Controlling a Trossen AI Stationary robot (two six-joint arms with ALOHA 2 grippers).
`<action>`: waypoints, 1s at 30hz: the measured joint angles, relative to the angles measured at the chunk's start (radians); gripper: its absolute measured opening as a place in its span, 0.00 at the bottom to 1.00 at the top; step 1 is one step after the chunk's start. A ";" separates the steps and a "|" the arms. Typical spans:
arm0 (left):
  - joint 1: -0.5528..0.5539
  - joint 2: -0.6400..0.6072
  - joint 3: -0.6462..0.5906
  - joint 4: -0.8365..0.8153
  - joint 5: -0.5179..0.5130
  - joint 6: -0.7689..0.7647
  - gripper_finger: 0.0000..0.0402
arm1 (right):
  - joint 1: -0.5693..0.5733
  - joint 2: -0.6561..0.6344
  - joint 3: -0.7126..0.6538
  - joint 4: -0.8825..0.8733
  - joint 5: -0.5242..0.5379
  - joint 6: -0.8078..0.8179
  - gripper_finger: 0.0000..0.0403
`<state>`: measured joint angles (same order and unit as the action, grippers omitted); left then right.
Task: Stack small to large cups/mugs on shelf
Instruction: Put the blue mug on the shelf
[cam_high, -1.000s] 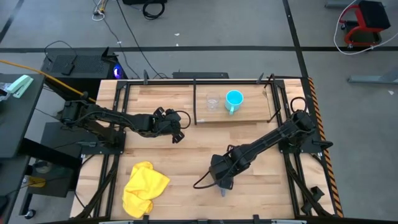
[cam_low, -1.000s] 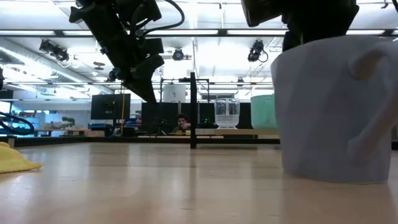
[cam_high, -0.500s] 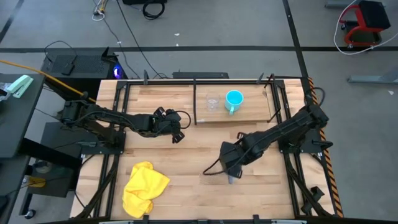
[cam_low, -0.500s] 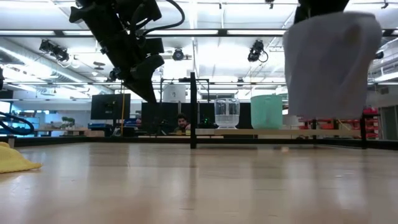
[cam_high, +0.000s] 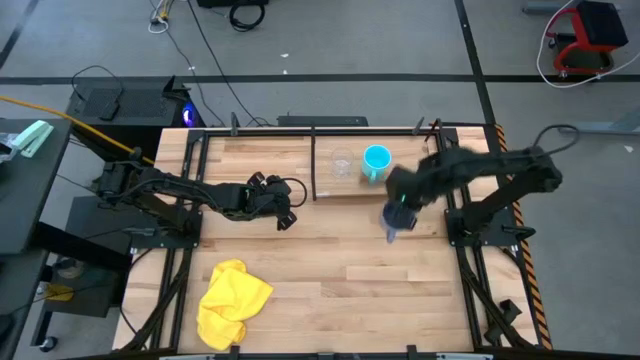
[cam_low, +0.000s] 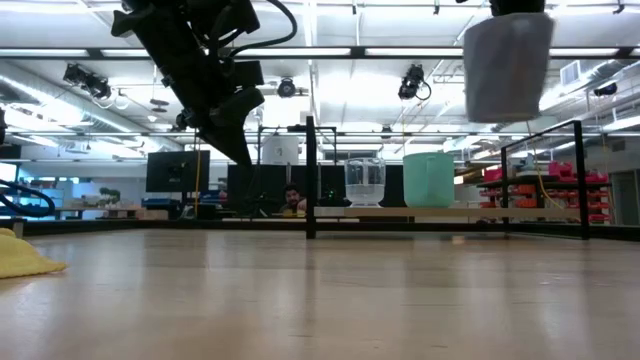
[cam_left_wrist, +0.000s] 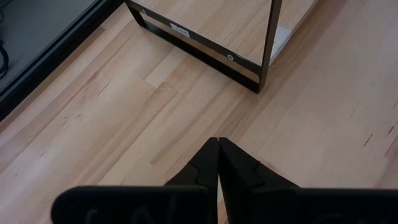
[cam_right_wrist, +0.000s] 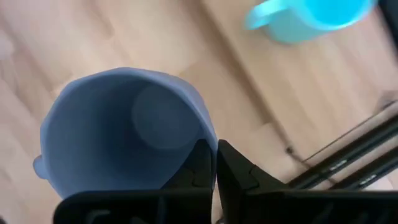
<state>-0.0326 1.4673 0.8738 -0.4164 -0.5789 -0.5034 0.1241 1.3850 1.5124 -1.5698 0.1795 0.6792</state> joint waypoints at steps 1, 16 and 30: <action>0.000 0.000 0.000 0.000 0.000 0.000 0.05 | -0.035 -0.020 0.000 0.002 0.002 -0.024 0.02; 0.001 0.000 0.000 -0.001 0.000 0.008 0.06 | -0.659 -0.075 0.000 0.000 -0.019 -0.559 0.02; 0.011 0.055 0.000 0.021 0.001 0.051 0.04 | -0.942 0.024 0.000 0.032 -0.096 -0.864 0.02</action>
<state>-0.0216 1.5220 0.8738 -0.3952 -0.5781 -0.4522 -0.8179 1.4089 1.5127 -1.5380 0.0838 -0.1849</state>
